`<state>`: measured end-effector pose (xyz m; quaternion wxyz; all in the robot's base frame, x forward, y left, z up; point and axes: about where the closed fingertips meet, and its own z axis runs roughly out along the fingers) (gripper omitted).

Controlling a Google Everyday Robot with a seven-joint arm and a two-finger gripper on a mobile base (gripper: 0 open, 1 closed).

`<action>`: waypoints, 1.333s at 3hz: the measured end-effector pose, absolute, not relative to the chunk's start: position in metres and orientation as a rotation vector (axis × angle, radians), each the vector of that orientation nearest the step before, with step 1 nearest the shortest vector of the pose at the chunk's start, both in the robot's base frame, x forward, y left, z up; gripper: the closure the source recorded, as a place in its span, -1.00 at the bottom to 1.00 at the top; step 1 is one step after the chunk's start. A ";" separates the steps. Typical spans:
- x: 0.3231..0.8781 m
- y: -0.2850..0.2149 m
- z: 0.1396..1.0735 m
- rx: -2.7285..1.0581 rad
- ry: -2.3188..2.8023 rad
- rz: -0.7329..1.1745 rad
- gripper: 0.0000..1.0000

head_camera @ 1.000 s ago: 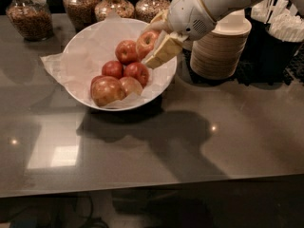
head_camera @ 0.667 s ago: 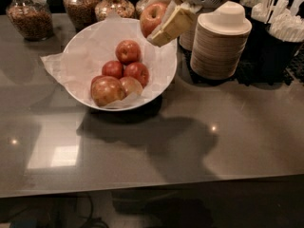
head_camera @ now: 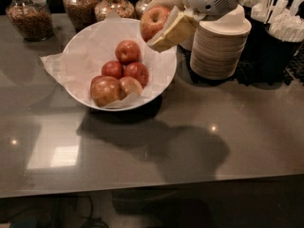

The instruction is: Pick apple from white bowl

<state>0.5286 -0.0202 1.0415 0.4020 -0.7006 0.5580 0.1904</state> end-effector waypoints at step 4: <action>0.449 -0.040 1.028 -1.563 1.326 0.558 1.00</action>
Offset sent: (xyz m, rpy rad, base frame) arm -0.1169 -0.0374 -0.0261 0.3108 -0.0253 -0.0864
